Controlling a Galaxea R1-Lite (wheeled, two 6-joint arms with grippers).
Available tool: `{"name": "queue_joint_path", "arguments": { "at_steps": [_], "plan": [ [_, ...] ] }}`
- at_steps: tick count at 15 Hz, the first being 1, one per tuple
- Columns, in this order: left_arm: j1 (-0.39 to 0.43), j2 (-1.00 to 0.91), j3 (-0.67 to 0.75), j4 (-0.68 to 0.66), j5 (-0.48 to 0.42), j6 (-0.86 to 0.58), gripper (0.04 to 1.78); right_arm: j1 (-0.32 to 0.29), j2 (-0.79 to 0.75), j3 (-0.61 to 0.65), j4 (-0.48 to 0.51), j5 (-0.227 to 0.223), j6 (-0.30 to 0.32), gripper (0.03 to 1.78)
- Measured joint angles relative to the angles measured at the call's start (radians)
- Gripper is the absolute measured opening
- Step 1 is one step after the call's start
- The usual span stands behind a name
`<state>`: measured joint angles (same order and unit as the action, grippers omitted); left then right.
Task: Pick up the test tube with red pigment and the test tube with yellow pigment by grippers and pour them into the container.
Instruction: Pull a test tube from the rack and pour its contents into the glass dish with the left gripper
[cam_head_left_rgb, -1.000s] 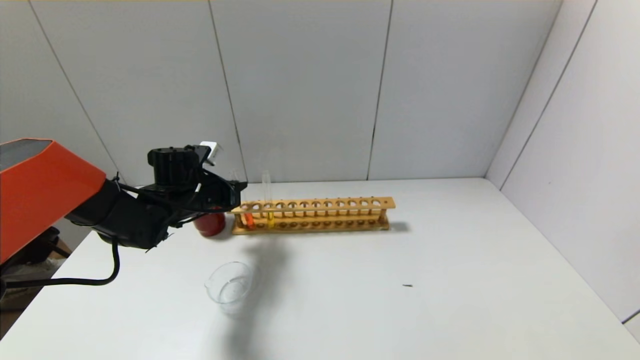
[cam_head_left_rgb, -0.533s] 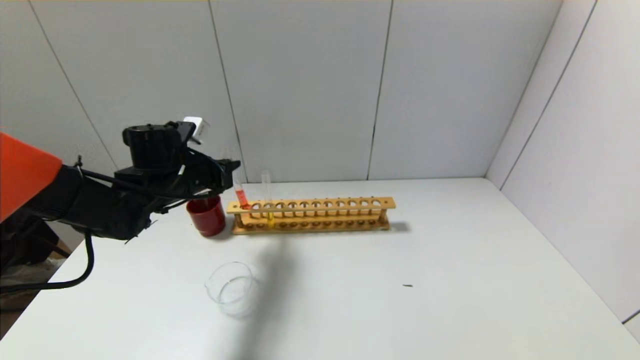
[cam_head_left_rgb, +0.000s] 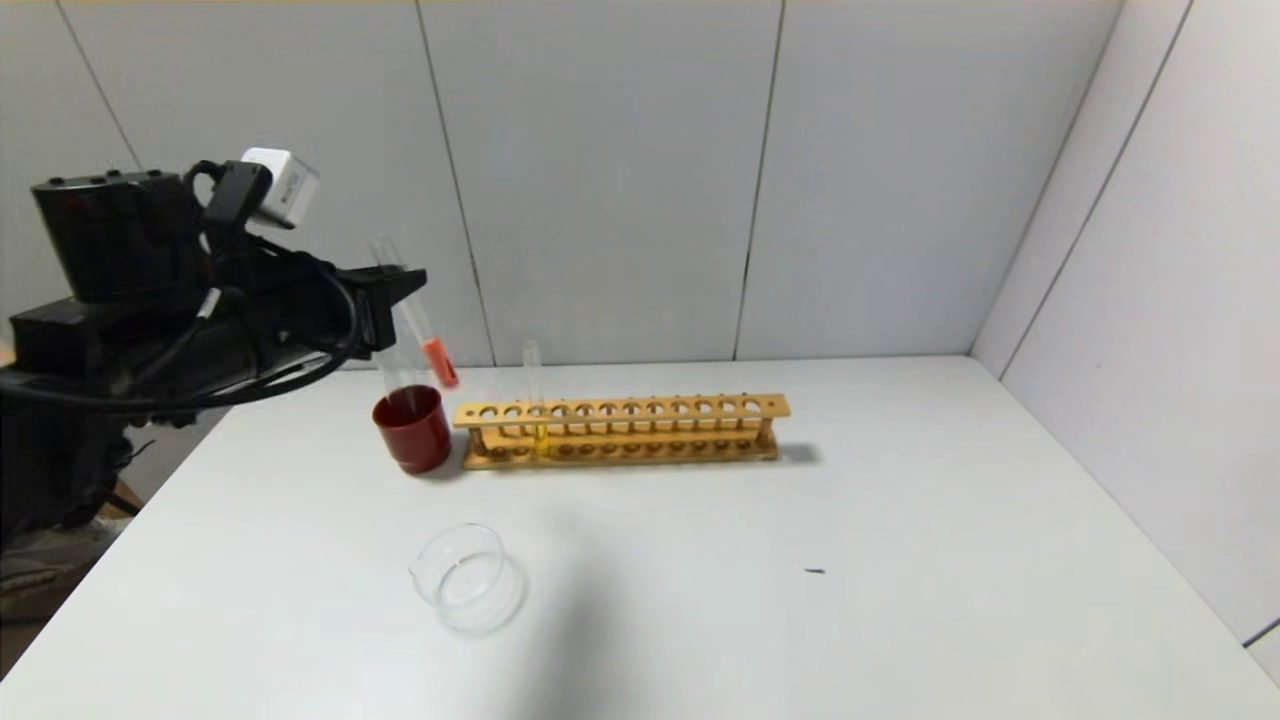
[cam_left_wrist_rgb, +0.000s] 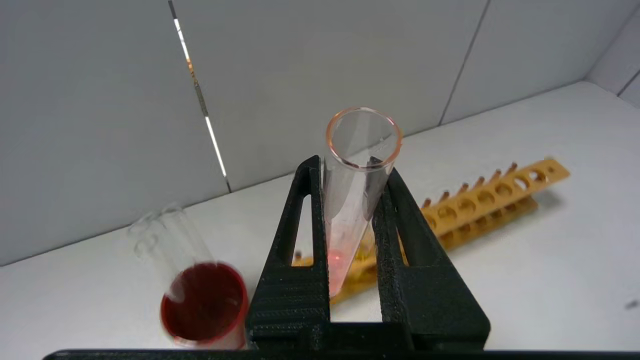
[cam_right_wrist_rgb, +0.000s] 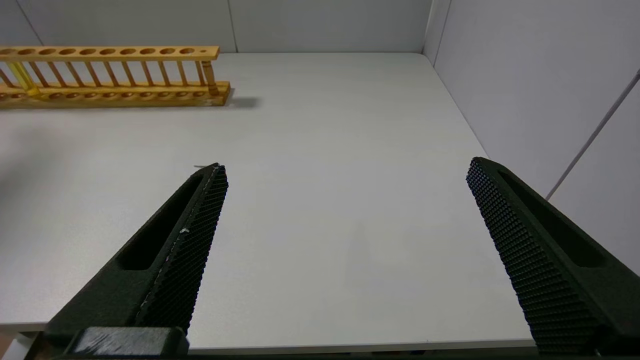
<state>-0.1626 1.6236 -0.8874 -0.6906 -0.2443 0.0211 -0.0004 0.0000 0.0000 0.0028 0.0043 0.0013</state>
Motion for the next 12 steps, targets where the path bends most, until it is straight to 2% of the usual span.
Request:
{"name": "queue_joint_path", "arguments": {
  "at_steps": [3, 6, 12],
  "plan": [
    [0.022, -0.1, 0.162, 0.001, -0.032, 0.123, 0.31, 0.0, 0.0, 0.0, 0.0, 0.0, 0.0, 1.75],
    [0.06, -0.154, 0.311, -0.001, -0.102, 0.272, 0.31, 0.0, 0.0, 0.0, 0.0, 0.0, 0.0, 1.75],
    [0.108, -0.134, 0.41, 0.023, -0.158, 0.673, 0.31, 0.0, 0.0, 0.0, 0.0, 0.0, 0.0, 1.75]
  ]
}}
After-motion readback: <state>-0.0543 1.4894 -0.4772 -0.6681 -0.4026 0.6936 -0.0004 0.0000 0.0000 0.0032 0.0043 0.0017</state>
